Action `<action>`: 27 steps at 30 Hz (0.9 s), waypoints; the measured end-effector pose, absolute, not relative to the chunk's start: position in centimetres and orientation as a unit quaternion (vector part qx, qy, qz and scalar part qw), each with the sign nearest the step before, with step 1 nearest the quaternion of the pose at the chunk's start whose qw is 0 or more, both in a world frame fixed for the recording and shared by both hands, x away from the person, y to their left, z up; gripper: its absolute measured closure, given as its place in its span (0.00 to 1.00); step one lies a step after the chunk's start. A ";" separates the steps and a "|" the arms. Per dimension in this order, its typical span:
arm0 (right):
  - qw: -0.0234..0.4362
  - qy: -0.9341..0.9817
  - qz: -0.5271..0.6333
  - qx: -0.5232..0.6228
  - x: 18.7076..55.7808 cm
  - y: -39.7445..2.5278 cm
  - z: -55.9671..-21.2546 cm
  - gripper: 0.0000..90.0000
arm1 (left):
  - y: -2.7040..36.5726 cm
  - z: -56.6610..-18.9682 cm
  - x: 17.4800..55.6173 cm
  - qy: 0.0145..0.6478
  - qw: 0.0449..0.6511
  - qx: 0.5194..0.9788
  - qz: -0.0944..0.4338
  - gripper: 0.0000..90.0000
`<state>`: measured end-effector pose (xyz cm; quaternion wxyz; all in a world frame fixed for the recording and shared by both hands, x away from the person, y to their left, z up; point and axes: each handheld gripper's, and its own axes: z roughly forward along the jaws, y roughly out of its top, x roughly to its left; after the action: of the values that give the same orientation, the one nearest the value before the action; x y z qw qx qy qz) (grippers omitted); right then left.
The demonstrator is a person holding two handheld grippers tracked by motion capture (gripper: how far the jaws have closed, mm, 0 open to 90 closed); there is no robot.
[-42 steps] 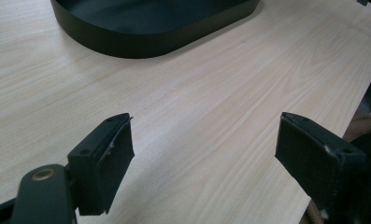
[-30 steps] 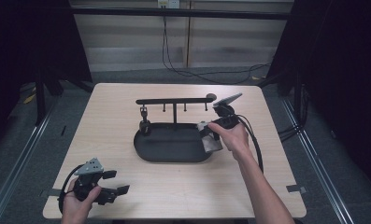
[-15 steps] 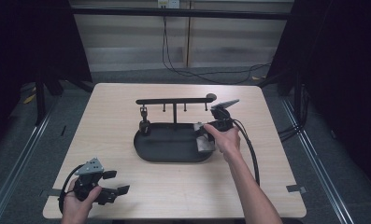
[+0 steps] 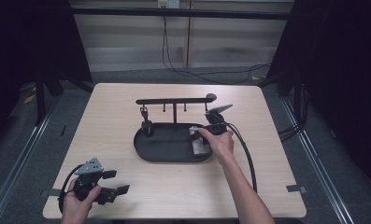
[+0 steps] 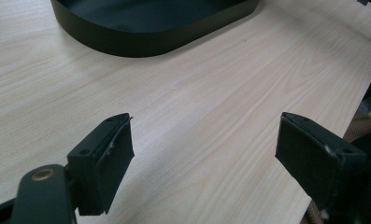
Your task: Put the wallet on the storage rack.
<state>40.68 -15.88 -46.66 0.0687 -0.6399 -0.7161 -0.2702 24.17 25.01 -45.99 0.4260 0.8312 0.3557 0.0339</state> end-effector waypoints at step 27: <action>-0.011 -0.752 -0.312 -0.581 38.8 -17.0 -43.8 0.21 | 25.1 -46.0 24.3 0.362 0.424 0.829 0.040 0.21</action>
<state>38.78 -17.02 -43.83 -0.0109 -0.5810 -0.7517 -0.3117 24.30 25.08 -46.01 0.4244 0.8290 0.3620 0.0399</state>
